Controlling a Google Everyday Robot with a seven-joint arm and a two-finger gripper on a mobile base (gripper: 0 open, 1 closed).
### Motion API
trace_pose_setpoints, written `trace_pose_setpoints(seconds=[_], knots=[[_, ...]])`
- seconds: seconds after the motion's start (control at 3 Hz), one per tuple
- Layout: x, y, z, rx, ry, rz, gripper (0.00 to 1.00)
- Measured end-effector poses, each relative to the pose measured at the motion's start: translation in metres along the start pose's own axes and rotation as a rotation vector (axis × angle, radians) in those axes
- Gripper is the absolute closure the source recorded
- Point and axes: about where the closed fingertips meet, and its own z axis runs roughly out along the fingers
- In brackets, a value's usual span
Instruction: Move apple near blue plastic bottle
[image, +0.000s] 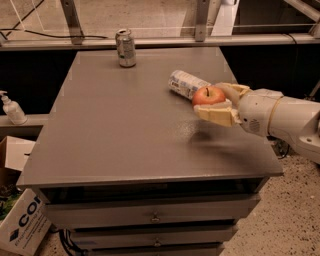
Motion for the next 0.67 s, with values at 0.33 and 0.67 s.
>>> trace_pose_setpoints(seconds=[0.33,0.67], knots=[[0.009,-0.016,0.000,0.042,0.032,-0.018,1.00],[0.018,-0.017,0.014,0.039,0.060,-0.031,1.00]])
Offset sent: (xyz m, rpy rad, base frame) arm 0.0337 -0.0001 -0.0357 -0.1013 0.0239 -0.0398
